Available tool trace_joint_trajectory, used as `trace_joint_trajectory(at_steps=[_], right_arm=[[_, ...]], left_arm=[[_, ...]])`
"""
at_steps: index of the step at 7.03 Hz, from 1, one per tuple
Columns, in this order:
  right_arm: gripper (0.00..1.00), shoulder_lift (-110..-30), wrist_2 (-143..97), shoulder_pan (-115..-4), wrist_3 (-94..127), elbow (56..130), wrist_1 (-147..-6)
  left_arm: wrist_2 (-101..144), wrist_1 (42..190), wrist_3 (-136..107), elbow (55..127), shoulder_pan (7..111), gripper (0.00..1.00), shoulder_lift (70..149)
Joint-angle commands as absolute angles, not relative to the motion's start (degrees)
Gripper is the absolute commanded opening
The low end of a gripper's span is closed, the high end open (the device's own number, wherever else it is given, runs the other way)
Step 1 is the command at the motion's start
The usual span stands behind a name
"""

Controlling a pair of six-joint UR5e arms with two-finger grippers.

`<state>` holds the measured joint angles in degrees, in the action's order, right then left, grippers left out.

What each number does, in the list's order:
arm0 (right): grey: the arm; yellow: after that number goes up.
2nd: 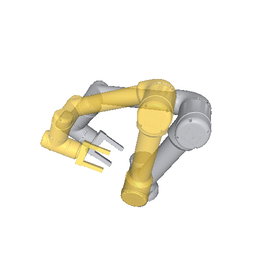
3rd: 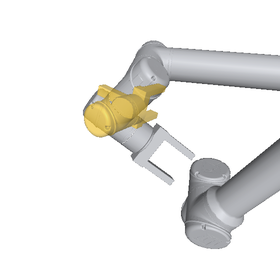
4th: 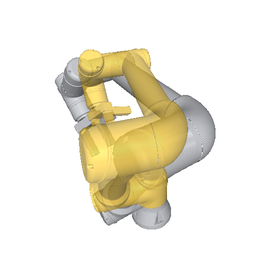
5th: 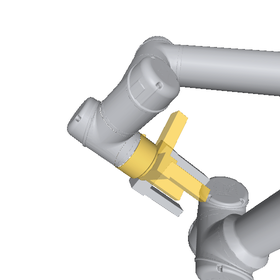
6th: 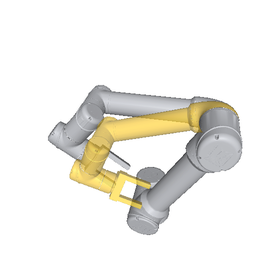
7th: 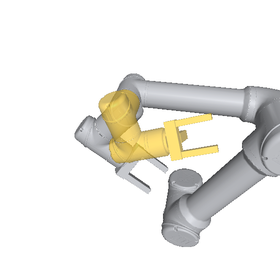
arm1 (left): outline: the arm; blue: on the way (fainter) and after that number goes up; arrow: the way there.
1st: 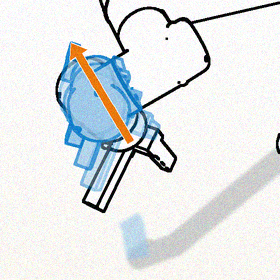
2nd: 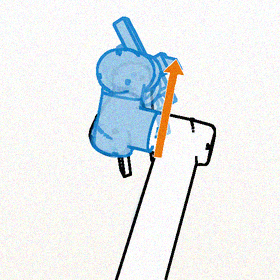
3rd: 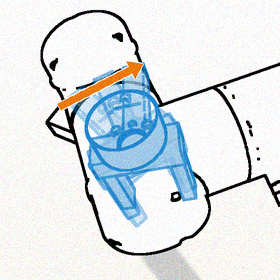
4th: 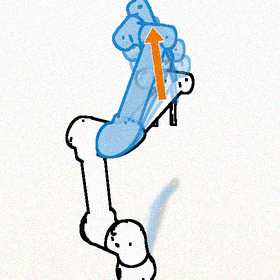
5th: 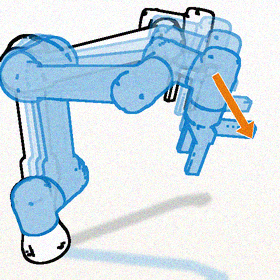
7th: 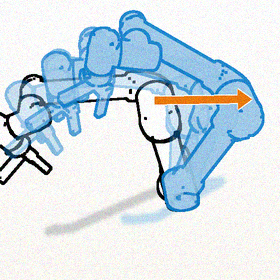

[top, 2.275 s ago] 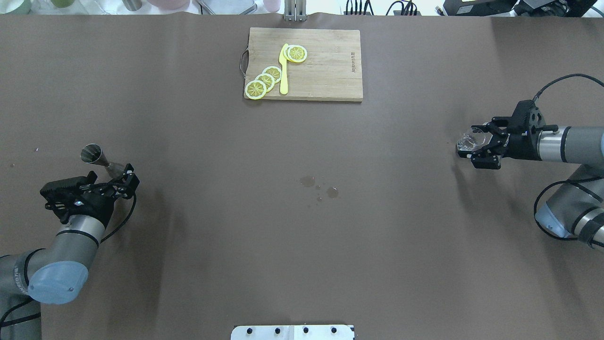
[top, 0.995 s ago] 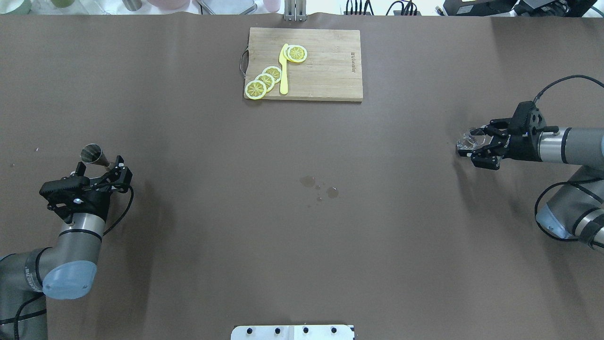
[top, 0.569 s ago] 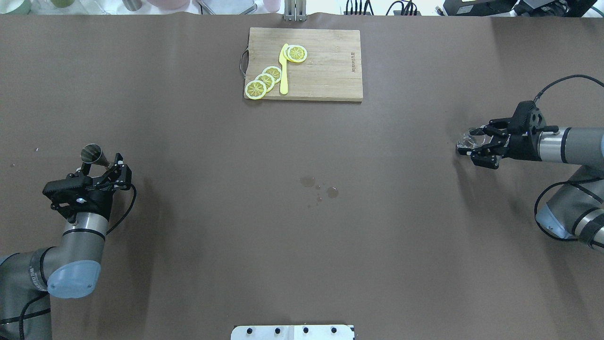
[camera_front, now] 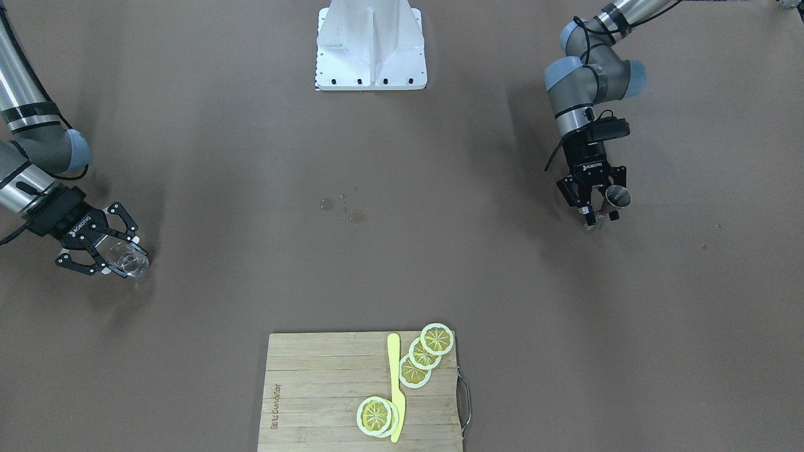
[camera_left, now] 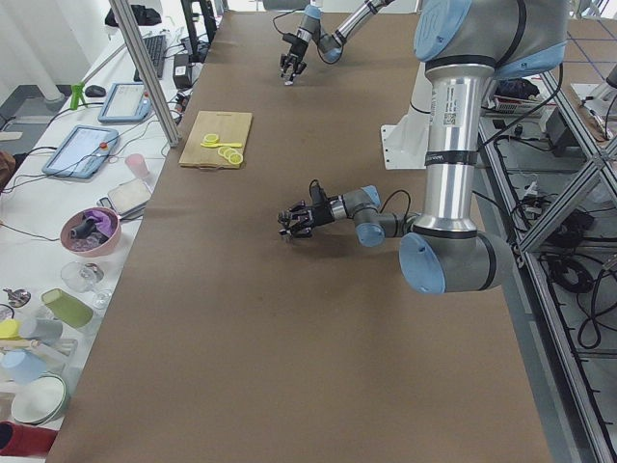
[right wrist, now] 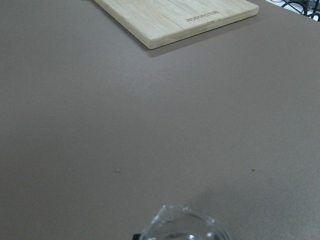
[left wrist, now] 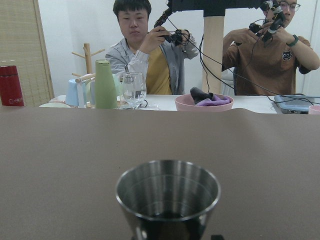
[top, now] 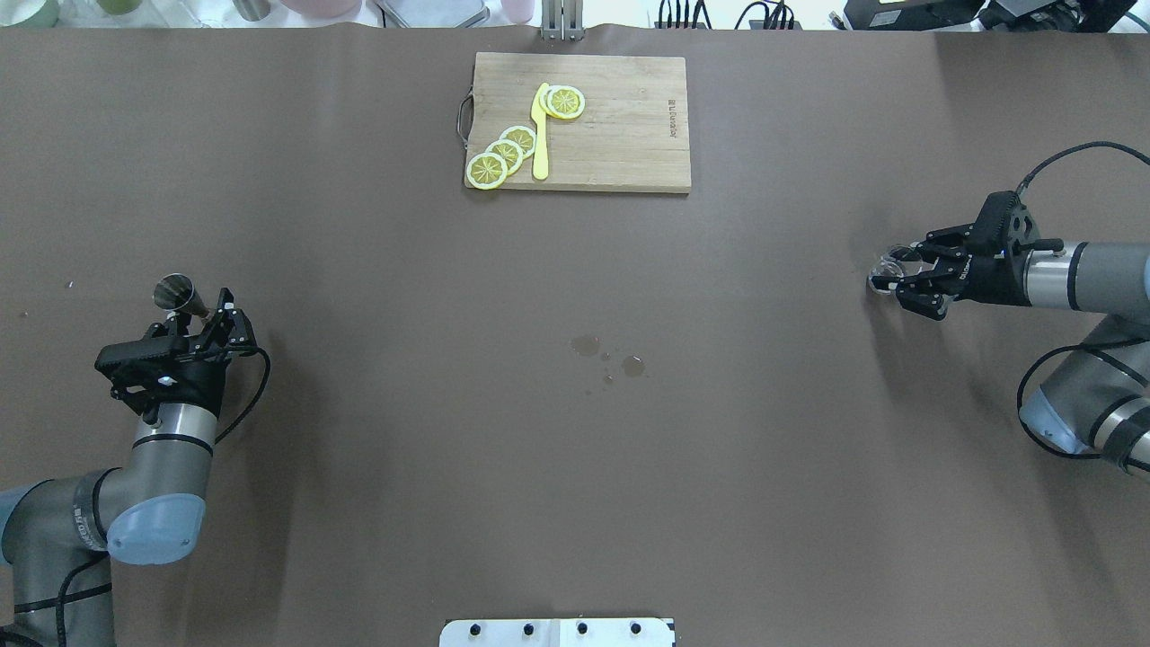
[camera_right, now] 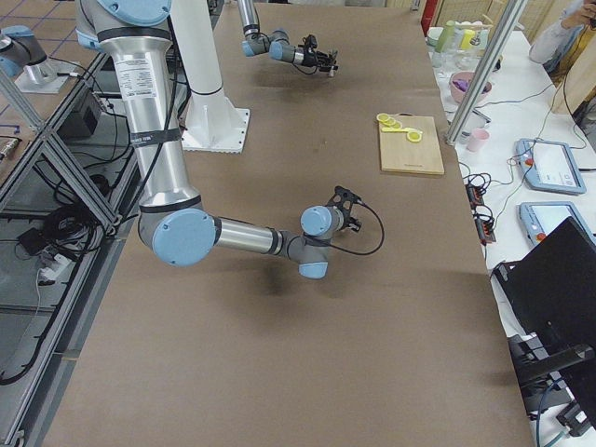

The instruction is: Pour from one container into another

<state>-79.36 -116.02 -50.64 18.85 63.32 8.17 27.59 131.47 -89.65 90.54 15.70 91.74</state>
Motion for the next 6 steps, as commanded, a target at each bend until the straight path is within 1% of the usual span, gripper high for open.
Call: trace_joint_trajectory(at_steps=[1,2,3,4,5,6], right_arm=[[0.21,-79.4,-116.2,-50.9,18.8,64.3,8.2],[0.12,-79.5,-116.5,-51.0,18.7,65.5,8.1],[0.00,-79.2,-116.7,-51.3,18.1,66.4,8.1],[0.00,-79.1,-117.6,-52.0,17.9,67.8,8.0],[0.00,-79.0,-118.2,-52.4,17.8,69.0,7.9],[0.00,-77.1,-122.0,-53.7,17.9,69.5,6.9]], left_arm=[[27.5,131.5,-89.6,90.2,15.6,0.54,91.8],[27.5,131.5,-89.6,90.1,15.6,0.51,91.8],[27.5,131.5,-89.7,90.1,15.6,0.51,91.8],[27.4,131.6,-89.7,90.1,15.6,0.50,91.7],[27.4,131.7,-89.7,90.1,15.6,0.45,91.7],[27.4,131.9,-89.9,90.4,15.6,0.32,91.7]])
